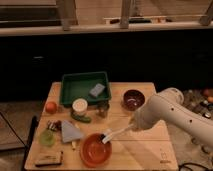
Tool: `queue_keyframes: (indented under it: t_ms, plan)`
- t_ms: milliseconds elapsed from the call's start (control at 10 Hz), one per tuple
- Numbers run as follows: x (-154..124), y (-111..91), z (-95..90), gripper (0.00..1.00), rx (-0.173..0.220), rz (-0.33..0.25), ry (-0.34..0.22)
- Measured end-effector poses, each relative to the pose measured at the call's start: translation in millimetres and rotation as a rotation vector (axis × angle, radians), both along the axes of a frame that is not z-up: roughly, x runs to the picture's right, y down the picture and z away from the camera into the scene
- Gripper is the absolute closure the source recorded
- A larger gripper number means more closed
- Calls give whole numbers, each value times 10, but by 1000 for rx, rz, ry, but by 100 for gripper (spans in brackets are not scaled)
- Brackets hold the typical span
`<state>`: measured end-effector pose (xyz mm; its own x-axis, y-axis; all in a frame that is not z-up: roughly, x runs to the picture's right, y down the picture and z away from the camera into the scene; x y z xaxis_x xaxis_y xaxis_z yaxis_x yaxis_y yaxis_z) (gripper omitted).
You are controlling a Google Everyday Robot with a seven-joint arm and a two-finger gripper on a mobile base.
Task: Wipe red bowl with brush
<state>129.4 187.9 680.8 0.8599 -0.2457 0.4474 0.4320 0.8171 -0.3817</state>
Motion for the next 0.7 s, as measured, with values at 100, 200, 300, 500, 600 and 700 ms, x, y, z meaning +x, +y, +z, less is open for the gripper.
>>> queue_keyframes:
  t_ms: [100, 200, 300, 500, 600, 700]
  plan:
    - [-83, 35, -41, 97, -2, -26, -14]
    - [-144, 92, -72, 97, -6, -49, -24]
    - [-210, 215, -95, 97, -18, -80, -34]
    - [-258, 352, -66, 97, -38, -114, -40]
    - [-281, 407, -45, 97, -46, -128, -42]
    - [-276, 479, -14, 97, -57, -140, -37]
